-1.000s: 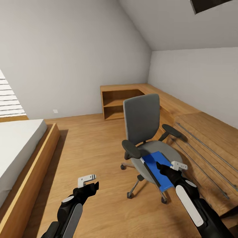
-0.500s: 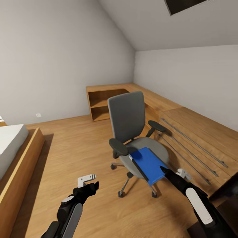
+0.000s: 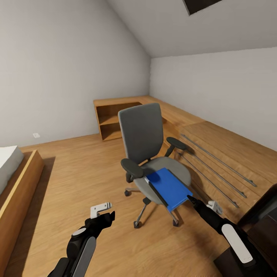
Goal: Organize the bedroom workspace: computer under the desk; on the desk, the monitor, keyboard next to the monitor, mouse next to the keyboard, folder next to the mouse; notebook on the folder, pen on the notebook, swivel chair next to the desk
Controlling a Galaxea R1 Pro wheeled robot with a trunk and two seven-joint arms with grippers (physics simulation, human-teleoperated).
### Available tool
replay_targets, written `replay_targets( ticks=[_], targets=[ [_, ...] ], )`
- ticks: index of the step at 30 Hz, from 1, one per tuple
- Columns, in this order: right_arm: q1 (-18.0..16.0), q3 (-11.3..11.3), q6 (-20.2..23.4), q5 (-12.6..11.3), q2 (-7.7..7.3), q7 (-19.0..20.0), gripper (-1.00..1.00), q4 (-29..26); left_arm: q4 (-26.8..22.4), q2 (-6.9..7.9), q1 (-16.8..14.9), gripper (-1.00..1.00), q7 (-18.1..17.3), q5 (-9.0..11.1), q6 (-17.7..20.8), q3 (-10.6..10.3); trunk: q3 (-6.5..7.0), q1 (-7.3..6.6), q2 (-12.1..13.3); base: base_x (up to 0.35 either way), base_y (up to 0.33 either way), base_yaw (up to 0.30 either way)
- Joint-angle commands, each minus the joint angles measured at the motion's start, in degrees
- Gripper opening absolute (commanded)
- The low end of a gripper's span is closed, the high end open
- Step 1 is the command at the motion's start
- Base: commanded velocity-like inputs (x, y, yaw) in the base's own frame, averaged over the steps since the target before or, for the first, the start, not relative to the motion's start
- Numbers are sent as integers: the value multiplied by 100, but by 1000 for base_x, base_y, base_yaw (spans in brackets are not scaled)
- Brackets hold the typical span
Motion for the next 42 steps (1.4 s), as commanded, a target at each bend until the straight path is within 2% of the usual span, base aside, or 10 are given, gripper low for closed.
replay_targets(
  ticks=[1, 21, 24, 27, 31, 32, 34, 36, 39, 42],
  targets=[
    [-3, -13, 46, -31, 1, 20, 100, 1, -7, 0, -4, 100, 55, 60, 13, -5, -24, 22, -44, 0, 0, -4],
    [-2, -19, 115, -42, 42, 70, 100, 325, -7, -8, -4, 100, 55, 60, 13, -11, -382, 461, -846, 0, 0, 0],
    [-3, -21, 158, -331, 26, 166, 100, 341, -7, -8, -3, 100, 55, 60, 13, -11, -436, 527, -966, 0, 0, 0],
    [-3, -15, 487, -837, 10, 247, 100, 339, -7, -8, -4, 100, 53, 65, 13, -11, -454, 549, -1007, 0, 0, 0],
    [-3, -16, 814, -993, 6, 604, 100, 339, 11, -8, -4, 100, 42, 69, 23, -11, -454, 549, -1007, 0, 0, 0],
    [-3, -77, 968, -1032, 14, 986, 100, 339, 46, -5, -4, 100, 39, 69, 28, -11, -454, 549, -1007, 0, 0, 0],
    [-2, -299, 1012, -1038, 18, 1239, 100, 342, 56, -2, -4, 100, 38, 69, 28, -11, -454, 549, -1007, 0, 0, 0],
    [-2, -972, 1062, -1054, 23, 1398, 100, 368, 62, -10, -4, 100, 42, 69, 14, -11, -472, 571, -1047, 0, 0, 0],
    [-3, -1217, 1067, -1060, 30, 1424, 100, 405, 63, -15, -2, 100, 47, 69, 7, -11, -526, 637, -1167, 0, 0, 0],
    [-3, -1274, 1066, -1059, 35, 1433, 100, 413, 64, -16, -3, 100, 46, 69, 5, -11, -580, 703, -1287, 0, 0, 0]
  ],
)
